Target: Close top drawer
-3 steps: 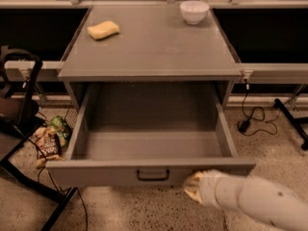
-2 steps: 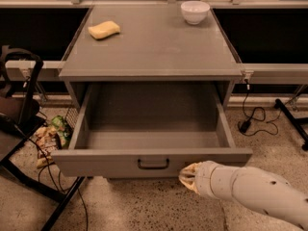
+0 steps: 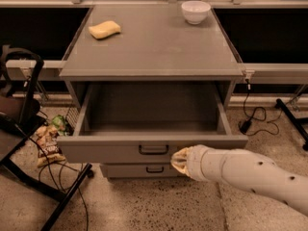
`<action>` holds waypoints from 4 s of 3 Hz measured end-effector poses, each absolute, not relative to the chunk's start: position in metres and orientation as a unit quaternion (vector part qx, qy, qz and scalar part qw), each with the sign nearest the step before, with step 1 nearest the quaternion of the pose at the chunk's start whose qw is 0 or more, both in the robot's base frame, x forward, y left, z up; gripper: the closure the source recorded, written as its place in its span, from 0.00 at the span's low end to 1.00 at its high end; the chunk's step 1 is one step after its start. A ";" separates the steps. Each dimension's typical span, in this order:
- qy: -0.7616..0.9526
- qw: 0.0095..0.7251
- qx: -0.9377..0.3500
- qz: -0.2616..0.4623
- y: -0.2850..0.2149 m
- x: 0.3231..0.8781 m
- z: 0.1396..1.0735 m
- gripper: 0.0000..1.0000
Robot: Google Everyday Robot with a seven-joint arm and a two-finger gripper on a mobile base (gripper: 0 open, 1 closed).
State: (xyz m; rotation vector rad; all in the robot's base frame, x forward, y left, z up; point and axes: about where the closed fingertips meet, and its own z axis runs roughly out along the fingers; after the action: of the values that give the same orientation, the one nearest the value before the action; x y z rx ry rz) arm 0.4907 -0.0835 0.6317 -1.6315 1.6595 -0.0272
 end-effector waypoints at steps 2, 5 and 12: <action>0.638 0.411 -0.651 -0.008 -0.064 0.517 0.640 1.00; 0.641 0.413 -0.647 0.011 -0.042 0.582 0.632 1.00; 0.667 0.403 -0.626 0.015 -0.043 0.635 0.628 0.82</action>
Offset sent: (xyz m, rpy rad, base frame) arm 0.0903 0.0735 0.0177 0.0963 -0.0785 0.1107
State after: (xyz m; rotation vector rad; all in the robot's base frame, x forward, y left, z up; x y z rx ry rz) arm 0.6345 -0.0435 0.6279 -1.5818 1.6860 0.0388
